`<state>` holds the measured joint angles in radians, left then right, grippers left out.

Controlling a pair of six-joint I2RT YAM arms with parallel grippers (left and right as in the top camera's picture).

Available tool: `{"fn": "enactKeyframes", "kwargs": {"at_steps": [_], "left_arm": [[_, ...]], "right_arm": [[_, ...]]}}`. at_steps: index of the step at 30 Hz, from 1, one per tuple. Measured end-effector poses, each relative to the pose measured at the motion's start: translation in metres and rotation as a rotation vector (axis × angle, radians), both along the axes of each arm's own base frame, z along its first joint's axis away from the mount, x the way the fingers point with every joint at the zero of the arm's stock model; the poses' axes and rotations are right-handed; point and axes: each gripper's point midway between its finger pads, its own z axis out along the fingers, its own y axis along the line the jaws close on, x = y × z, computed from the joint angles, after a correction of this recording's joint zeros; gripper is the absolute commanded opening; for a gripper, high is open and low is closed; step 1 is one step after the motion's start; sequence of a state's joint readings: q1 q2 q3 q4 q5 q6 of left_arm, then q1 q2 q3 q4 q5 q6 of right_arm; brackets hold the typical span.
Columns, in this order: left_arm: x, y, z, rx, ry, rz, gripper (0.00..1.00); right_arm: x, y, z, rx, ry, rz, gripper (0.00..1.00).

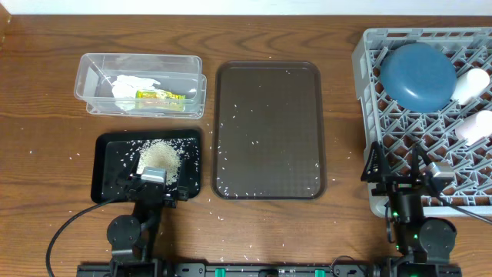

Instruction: Sort waste into correct bins and load items into the dishwasher rack

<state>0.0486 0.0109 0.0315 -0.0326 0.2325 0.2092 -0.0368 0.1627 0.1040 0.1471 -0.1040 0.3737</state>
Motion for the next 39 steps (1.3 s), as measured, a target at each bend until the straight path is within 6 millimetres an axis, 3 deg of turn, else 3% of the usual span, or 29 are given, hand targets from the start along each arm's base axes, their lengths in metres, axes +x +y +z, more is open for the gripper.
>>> {"fn": "enactKeyframes", "kwargs": {"at_steps": [7,13,18,26,39], "left_arm": [[0.000,0.000,0.000,0.000,0.000,0.000,1.00],[0.000,0.000,0.000,0.000,0.000,0.000,1.00],[0.000,0.000,0.000,0.000,0.000,0.000,0.99],[0.000,0.000,0.000,0.000,0.000,0.000,1.00],[0.000,0.000,0.000,0.000,0.000,0.000,1.00]], "right_arm": [[-0.005,0.000,-0.022,-0.001,-0.011,-0.002,0.99],[-0.006,0.000,-0.029,-0.044,0.007,-0.006,0.99],[-0.006,-0.002,-0.065,-0.123,0.148,-0.014,0.99],[-0.006,-0.008,-0.066,-0.232,0.150,-0.047,0.99],[-0.006,-0.008,-0.066,-0.263,0.149,-0.050,0.99]]}}
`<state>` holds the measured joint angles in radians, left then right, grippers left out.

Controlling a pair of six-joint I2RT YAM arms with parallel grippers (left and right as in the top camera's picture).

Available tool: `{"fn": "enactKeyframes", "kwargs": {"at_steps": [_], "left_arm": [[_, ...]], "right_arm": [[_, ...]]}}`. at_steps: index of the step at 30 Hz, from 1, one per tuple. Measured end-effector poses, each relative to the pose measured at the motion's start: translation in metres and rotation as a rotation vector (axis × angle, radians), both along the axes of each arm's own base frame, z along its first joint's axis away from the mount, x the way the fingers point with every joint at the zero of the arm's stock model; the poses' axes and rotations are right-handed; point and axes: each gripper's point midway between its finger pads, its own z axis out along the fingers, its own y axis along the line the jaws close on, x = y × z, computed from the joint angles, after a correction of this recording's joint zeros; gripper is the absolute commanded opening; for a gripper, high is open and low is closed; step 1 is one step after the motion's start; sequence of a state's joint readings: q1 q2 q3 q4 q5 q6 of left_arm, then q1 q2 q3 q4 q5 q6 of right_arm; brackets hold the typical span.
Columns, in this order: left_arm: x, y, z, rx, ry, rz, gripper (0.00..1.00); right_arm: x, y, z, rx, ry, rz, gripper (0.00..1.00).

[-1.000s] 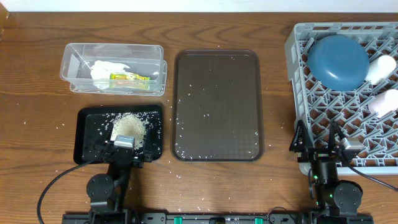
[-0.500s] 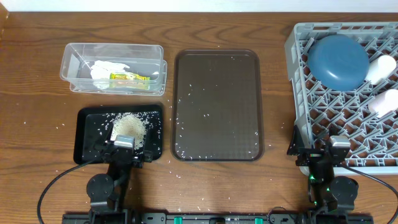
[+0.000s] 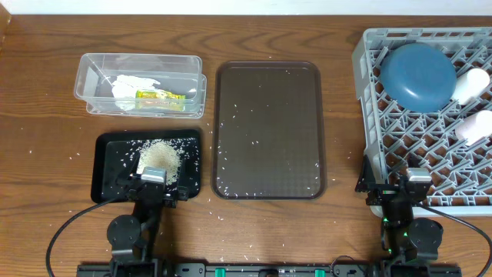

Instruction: Sort waste into correct bins and load items into the dishwasher rack

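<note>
The grey dishwasher rack (image 3: 369,69) stands at the right, holding a blue bowl (image 3: 419,75) and two pale cups (image 3: 473,83). A clear plastic bin (image 3: 88,77) at the back left holds crumpled white waste (image 3: 131,85) and a yellow-green wrapper (image 3: 160,96). The black tray (image 3: 108,165) at the front left carries a pile of rice (image 3: 159,156). My left gripper (image 3: 154,182) sits folded at that tray's near edge, its fingers hidden under the wrist. By the rack's near left corner, my right gripper (image 3: 393,194) is drawn in low, and its jaws cannot be made out.
A brown serving tray (image 3: 231,77) lies in the middle with scattered rice grains on it. Loose grains also dot the wooden table (image 3: 46,154) around both trays. The two arm bases stand at the front edge.
My right gripper has pulled back from over the rack's near left part to the rack's front corner, lower and closer to its base. The left arm and all objects are unchanged.
</note>
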<state>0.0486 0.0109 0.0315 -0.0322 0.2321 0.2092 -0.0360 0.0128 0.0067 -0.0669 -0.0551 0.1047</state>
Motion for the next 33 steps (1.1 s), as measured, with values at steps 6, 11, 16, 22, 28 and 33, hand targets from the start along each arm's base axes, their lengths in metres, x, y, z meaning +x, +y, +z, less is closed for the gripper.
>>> {"fn": "enactKeyframes", "kwargs": {"at_steps": [6,11,16,22,28,33], "left_arm": [[0.0000,0.0000,0.0000,0.000,0.000,0.000,1.00],[0.0000,0.0000,0.0000,0.000,0.000,0.000,1.00],[0.0000,-0.0001,0.0000,0.000,0.000,0.000,1.00],[0.0000,0.0000,0.0000,0.000,0.000,0.000,1.00],[0.0000,0.0000,0.0000,0.000,0.000,0.000,1.00],[0.0000,0.0000,0.0000,0.000,0.000,0.000,1.00]], "right_arm": [[0.0000,0.0000,0.0000,-0.003,0.000,0.000,0.99],[0.0000,-0.0004,0.0000,-0.004,0.000,-0.002,0.99],[0.0000,-0.0058,-0.0006,-0.013,0.002,-0.033,0.99],[0.0002,-0.0063,-0.0022,-0.154,0.009,-0.025,0.99],[0.0005,-0.0063,-0.0038,-0.248,0.016,-0.016,0.99],[0.0005,-0.0064,-0.0038,-0.268,0.016,-0.015,0.99]]}}
